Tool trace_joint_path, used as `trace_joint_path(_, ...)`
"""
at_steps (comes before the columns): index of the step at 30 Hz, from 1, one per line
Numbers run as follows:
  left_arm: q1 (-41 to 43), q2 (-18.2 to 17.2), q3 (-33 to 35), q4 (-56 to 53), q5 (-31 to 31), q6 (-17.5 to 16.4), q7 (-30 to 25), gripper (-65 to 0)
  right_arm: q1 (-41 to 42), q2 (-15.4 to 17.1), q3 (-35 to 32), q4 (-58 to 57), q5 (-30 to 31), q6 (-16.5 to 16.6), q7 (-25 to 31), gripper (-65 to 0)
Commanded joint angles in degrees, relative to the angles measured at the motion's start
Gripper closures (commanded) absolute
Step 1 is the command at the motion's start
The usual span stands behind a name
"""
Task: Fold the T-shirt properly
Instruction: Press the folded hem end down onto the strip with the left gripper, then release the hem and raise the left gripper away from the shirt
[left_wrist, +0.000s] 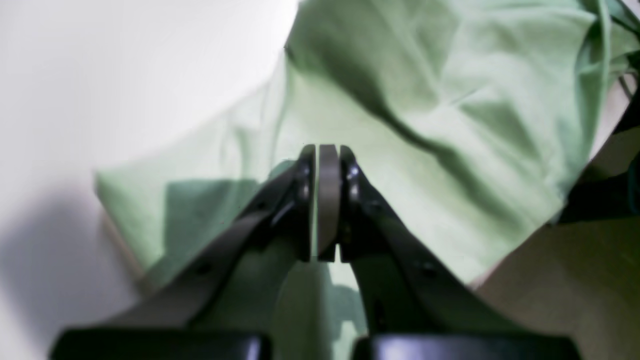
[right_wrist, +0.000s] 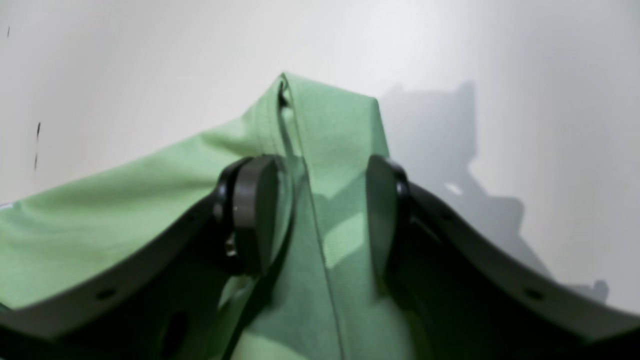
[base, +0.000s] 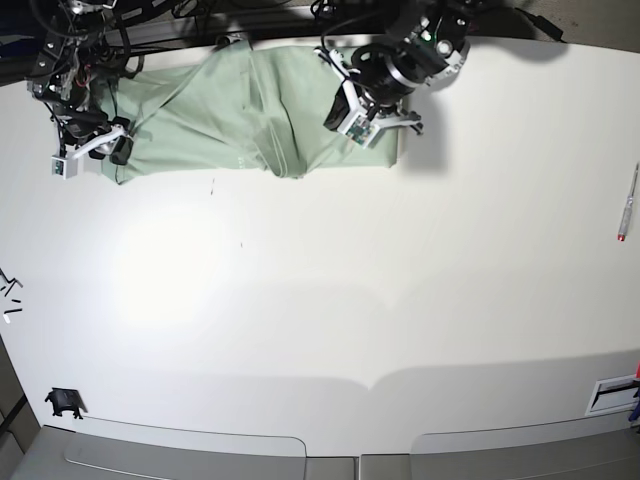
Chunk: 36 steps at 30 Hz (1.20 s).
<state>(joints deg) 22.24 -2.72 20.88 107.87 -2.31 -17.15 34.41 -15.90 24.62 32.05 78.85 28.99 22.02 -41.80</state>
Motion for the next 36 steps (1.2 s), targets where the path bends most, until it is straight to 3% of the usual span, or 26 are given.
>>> trace_joint_path(1, -0.5, 0.4, 0.1, 0.2, -0.9, -0.3, -3.0, 0.0, 0.0, 0.8, 0.2, 0.2, 0.1, -0.2, -1.2, -27.8)
trace_joint_path(5, -2.2, 1.9, 0.2, -2.7, -0.8, -0.3, -6.7, 0.0, 0.0, 0.8, 0.2, 0.2, 0.2, -0.2, -1.2, -27.8)
trace_joint_path(15, -11.8, 7.9, 0.6, -12.3, -1.2, -0.4, -5.7, 0.0, 0.0, 0.8, 0.2, 0.2, 0.2, -0.2, -1.3, -27.8)
trace_joint_path(21, -12.0, 9.9, 7.7, -12.9, -0.7, -0.5, -6.5, 0.0, 0.0, 0.7, 0.2, 0.2, 0.2, -0.2, -1.3, -27.8)
trace_joint_path(23, -12.2, 10.3, 10.0, -13.8, 2.6, -0.4, -8.4, 0.0, 0.0, 0.8, 0.2, 0.2, 0.2, -0.2, -1.3, -27.8)
trace_joint_path(28, -15.0, 10.5, 11.5, -18.6, 4.3, -0.4, -10.8, 0.0, 0.0, 0.8, 0.2, 0.2, 0.2, -0.2, -1.4, -27.8)
trace_joint_path(32, -16.7, 10.5, 11.5, -17.7, 4.2, -0.4, -8.5, 0.0, 0.0, 1.3, 0.2, 0.3, -0.2, -0.2, -1.2, -27.8)
trace_joint_path(36, -15.5, 9.6, 11.5, -7.3, 3.6, -0.4, -3.3, 0.0, 0.0, 5.0, 0.3, 0.3, -2.5, -0.2, -1.2, -28.0)
